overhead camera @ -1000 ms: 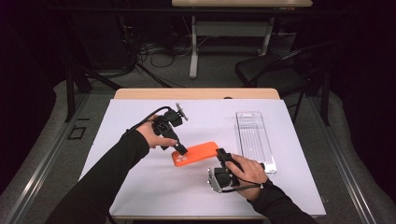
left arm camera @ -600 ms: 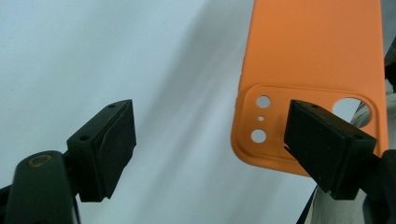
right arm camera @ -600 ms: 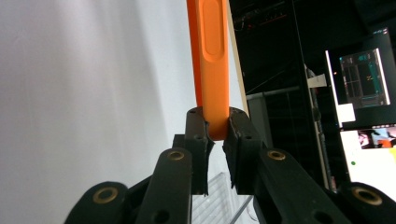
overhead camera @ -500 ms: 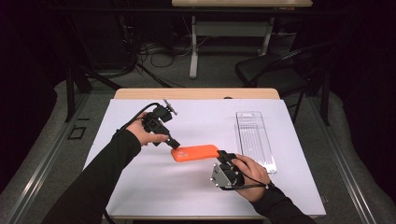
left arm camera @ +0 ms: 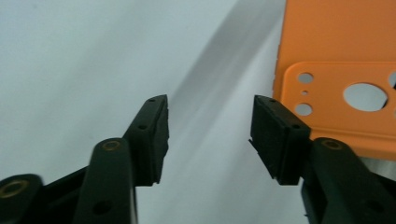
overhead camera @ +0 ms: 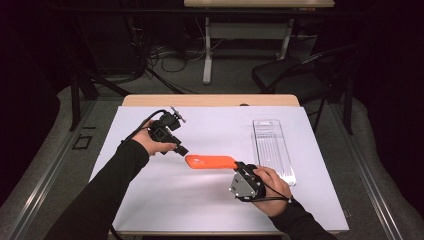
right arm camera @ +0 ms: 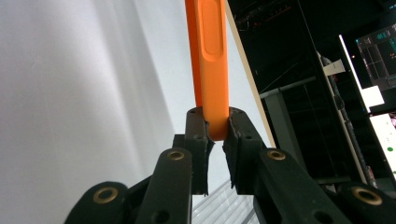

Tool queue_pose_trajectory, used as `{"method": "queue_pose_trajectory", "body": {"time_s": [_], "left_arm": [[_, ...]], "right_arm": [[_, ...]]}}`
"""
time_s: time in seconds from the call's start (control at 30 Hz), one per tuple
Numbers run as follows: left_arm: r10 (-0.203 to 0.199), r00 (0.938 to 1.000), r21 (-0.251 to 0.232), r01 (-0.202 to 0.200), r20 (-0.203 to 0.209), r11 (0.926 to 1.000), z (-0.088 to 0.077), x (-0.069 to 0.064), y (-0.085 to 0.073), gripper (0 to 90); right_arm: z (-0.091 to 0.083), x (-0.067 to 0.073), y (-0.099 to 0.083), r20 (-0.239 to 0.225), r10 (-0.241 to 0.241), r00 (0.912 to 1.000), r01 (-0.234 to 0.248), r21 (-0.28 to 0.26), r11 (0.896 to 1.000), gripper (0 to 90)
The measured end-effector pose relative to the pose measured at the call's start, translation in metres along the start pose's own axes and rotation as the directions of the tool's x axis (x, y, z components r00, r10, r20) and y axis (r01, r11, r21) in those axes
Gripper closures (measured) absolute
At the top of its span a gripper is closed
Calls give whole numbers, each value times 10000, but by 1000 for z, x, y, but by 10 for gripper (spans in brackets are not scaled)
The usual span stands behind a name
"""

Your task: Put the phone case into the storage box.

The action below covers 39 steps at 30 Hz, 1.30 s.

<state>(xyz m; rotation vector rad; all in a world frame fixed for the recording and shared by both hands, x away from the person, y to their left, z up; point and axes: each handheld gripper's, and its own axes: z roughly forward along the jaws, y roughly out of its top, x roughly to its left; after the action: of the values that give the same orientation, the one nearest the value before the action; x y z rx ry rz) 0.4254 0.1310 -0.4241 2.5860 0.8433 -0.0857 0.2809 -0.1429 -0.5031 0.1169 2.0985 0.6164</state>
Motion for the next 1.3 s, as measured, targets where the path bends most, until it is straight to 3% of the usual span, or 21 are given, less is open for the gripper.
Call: {"method": "queue_pose_trajectory", "body": {"time_s": [0.17,0.27,0.3,0.37,0.43,0.57,0.73,0.83,0.97,1.13,1.23,1.3], "left_arm": [[-69,9998,-345,62,-198,9994,-2,1,-3,625],[-268,9995,-596,256,-195,9979,-2,2,-6,724],[-298,9994,-705,285,-179,9971,-2,2,-7,752],[-328,9993,-750,315,-162,9967,-2,2,-8,787],[-386,9991,-913,369,-162,9951,-2,2,-10,833],[-237,9995,-1260,206,-227,9918,-3,0,-12,896],[-96,9990,-1685,20,-444,9857,-3,-3,-16,900],[-77,9986,-2077,-33,-522,9782,-3,-5,-20,900],[-65,9985,-2841,-90,-537,9587,-1,-10,-28,900],[12,9968,-3460,-287,-793,9378,4,-18,-34,900],[30,9971,-3700,-310,-758,9285,6,-20,-35,900],[-2,9973,-3865,-283,-737,9219,6,-21,-37,900]], "right_arm": [[0,0,-2,-106,314,9995,-315,-108,9994,810],[-1,1,-3,-179,829,9964,-832,-173,9964,810],[-2,0,-2,-172,773,9969,-774,-95,9970,810],[-1,1,-3,-250,1108,9935,-1117,-354,9931,810],[-2,-3,-4,-295,1038,9942,-1050,-397,9937,810],[-3,-5,-6,-403,1681,9849,-1697,-402,9847,810],[-3,-9,-7,-588,2309,9712,-2343,-592,9704,810],[-2,-10,-7,-711,2708,9600,-2758,-724,9585,810],[0,-13,-10,-926,3323,9386,-3400,-862,9365,810],[2,-15,-13,-1179,4107,9041,-4222,-980,9012,810],[4,-17,-15,-1424,4573,8778,-4730,-1073,8745,810],[4,-17,-16,-1511,4740,8675,-4912,-1091,8642,810]]}}
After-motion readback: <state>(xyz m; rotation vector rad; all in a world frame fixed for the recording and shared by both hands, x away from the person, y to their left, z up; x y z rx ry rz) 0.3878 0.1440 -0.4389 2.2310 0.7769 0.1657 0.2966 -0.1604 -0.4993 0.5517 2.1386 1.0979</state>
